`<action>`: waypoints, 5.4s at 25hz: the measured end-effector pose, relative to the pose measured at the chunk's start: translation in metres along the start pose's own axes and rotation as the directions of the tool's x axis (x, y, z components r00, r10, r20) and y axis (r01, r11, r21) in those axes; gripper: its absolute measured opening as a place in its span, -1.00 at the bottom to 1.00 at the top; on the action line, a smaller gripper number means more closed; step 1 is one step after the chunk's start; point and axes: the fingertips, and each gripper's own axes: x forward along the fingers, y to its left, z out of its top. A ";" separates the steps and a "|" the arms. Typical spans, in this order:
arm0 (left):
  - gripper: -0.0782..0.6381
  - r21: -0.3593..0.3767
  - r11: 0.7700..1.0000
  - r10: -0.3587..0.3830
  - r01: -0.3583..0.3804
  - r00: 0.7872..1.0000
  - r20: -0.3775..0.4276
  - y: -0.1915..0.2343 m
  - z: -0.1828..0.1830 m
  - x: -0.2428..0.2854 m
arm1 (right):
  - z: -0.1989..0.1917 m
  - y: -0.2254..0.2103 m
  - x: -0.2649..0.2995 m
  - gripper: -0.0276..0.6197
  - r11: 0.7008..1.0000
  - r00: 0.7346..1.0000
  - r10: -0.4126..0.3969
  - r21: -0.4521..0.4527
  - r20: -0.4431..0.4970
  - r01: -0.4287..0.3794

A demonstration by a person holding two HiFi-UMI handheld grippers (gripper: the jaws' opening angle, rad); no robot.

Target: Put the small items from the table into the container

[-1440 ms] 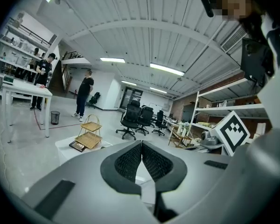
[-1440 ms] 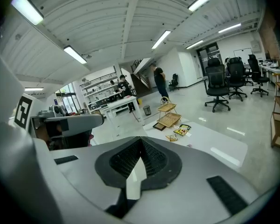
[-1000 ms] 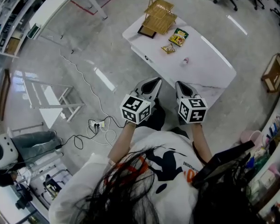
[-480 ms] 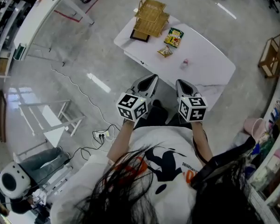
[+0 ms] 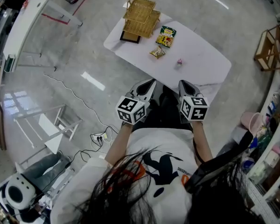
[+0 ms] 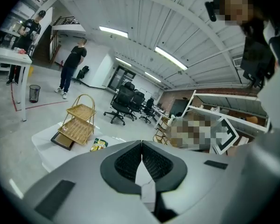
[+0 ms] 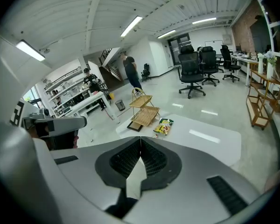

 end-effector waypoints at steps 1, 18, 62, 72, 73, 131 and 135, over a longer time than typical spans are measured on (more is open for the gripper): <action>-0.76 0.006 1.000 0.003 -0.003 1.000 -0.007 0.002 -0.001 0.005 | -0.001 -0.007 0.005 -0.87 1.000 1.000 -0.001 0.008 -0.011 0.001; -0.76 -0.001 1.000 0.017 -0.017 0.997 -0.078 0.066 -0.026 0.144 | -0.048 -0.150 0.142 -0.87 0.979 0.974 0.015 0.200 -0.225 0.031; -0.76 -0.062 0.993 0.088 -0.103 0.975 -0.206 0.122 -0.083 0.194 | -0.041 -0.168 0.260 -0.42 0.858 0.938 0.275 0.493 -0.211 -0.141; -0.76 -0.067 0.974 0.207 -0.218 0.968 -0.140 0.134 -0.046 0.156 | 0.024 -0.120 0.231 -0.42 0.900 0.908 0.373 0.313 -0.192 -0.304; -0.76 -0.076 0.970 0.219 -0.230 0.967 -0.127 0.135 -0.043 0.153 | 0.030 -0.114 0.232 -0.42 0.899 0.907 0.378 0.307 -0.185 -0.312; -0.76 -0.135 0.981 0.103 -0.138 0.965 -0.241 0.326 -0.011 0.161 | 0.028 -0.041 0.421 -0.27 0.853 0.948 0.229 0.514 -0.220 -0.087; -0.77 -0.105 0.988 0.085 -0.113 0.967 -0.239 0.318 -0.008 0.171 | 0.028 -0.052 0.403 -0.27 0.878 0.954 0.203 0.471 -0.218 -0.079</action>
